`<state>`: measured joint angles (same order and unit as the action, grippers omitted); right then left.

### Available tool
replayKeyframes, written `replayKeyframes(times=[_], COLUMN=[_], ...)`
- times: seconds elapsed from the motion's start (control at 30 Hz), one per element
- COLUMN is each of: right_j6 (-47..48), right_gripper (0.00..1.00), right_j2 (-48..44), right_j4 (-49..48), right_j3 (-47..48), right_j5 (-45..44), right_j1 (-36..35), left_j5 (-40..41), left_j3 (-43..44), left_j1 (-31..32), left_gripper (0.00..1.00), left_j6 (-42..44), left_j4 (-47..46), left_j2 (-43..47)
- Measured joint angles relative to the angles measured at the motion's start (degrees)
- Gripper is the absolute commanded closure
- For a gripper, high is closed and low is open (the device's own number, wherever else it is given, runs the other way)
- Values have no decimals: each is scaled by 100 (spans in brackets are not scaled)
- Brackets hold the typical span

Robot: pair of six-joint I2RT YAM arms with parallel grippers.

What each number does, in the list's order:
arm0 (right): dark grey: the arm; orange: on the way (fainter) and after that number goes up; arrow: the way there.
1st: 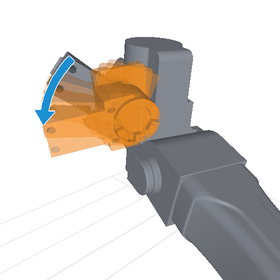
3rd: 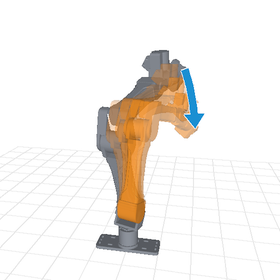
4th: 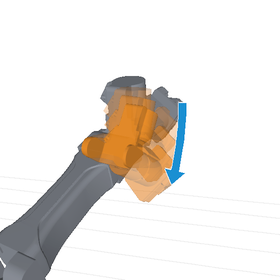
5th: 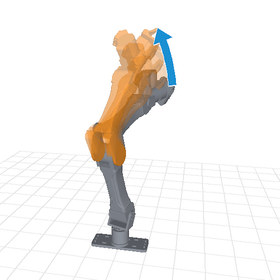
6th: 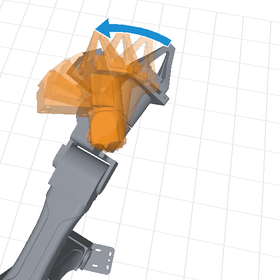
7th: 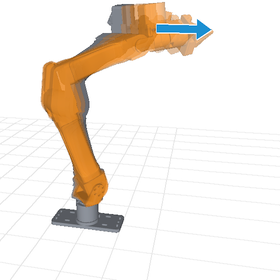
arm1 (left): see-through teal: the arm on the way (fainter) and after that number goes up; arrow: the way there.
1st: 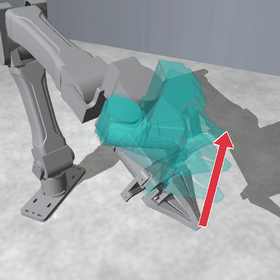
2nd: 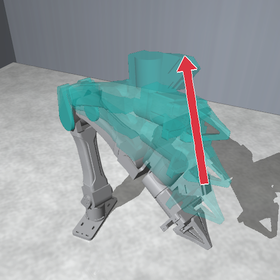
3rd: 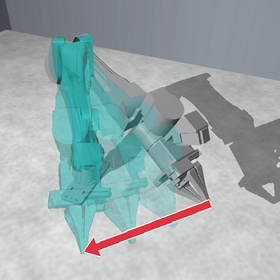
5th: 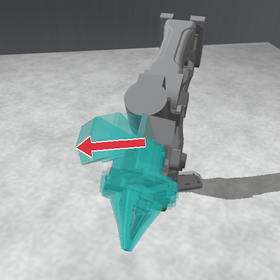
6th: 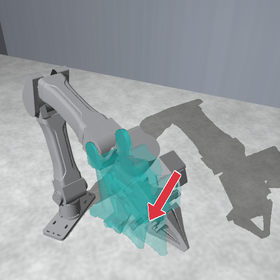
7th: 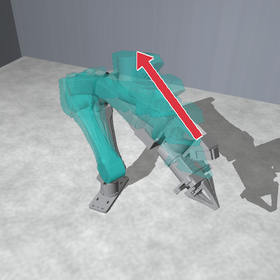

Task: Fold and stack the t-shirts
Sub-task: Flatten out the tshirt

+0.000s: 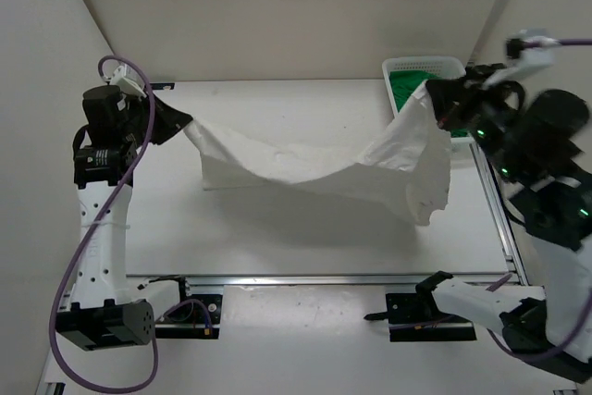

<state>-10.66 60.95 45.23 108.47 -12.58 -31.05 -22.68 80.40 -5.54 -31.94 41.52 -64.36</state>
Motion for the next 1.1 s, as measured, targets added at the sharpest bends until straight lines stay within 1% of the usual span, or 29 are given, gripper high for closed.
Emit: replayKeyframes(times=[0.07, 0.13, 0.17, 0.2, 0.3, 0.37, 0.4, 0.43, 0.5, 0.57, 0.63, 0.7, 0.77, 0.8, 0.83, 0.9, 0.97, 1.03, 1.1], right_j6=[46, 109, 138, 160, 177, 164, 153, 127, 11, -142, -304, -446, -485, -485, -474, -439, -498, -684, -942], right_gripper=[100, 100, 100, 100, 100, 100, 99, 100, 100, 100, 100, 99, 100, 99, 100, 100, 100, 100, 100], right_j2=[299, 885, 1156, 1659, 3064, 3960, 4354, 4660, 4778, 4653, 4391, 3956, 3484, 3241, 2885, 2159, 1364, 544, 44], right_j4=[-175, -341, -378, -380, -289, 15, 125, 173, -22, -166, -546, -909, -1143, -1248, -1480, -1775, -2138, -2636, -2800], right_j3=[-466, -780, -807, -737, -105, 752, 1281, 1792, 2212, 2544, 2761, 2828, 2761, 2645, 2288, 1204, -258, -2090, -3733], right_j5=[507, 907, 1067, 1257, 1803, 2094, 2212, 2326, 2583, 2774, 2979, 3165, 3263, 3298, 3322, 3346, 3359, 3407, 3397], right_j1=[564, 894, 992, 1117, 1362, 1585, 1709, 1827, 2076, 2282, 2490, 2682, 2747, 2732, 2662, 2503, 2332, 2284, 2271], left_j5=[17, 28, 33, 39, 31, -7, -37, -79, -219, -439, -693, -953, -1110, -1156, -1198, -1314, -1447, -1443, -1379], left_j3=[-304, -728, -929, -1097, -1217, -1067, -890, -610, 170, 1121, 1910, 2262, 2269, 2216, 2083, 1425, 496, -538, -1563], left_j1=[-42, -76, -96, -111, -101, -55, -20, 20, 52, 33, -90, -321, -599, -732, -855, -1014, -1130, -1196, -1224], left_gripper=[100, 100, 100, 100, 100, 100, 100, 100, 100, 100, 100, 100, 100, 100, 100, 100, 99, 98, 99], left_j6=[17, 15, -4, -37, -203, -372, -468, -573, -787, -1069, -1390, -1722, -1934, -2002, -2048, -2057, -1982, -1810, -1587], left_j4=[-81, -256, -343, -433, -636, -737, -752, -719, -758, -846, -1241, -1816, -2168, -2297, -2481, -2896, -3077, -3215, -3095], left_j2=[-37, -170, -313, -525, -1453, -2096, -2369, -2612, -2992, -3200, -3211, -2994, -2656, -2485, -2317, -1891, -1493, -1200, -1073])
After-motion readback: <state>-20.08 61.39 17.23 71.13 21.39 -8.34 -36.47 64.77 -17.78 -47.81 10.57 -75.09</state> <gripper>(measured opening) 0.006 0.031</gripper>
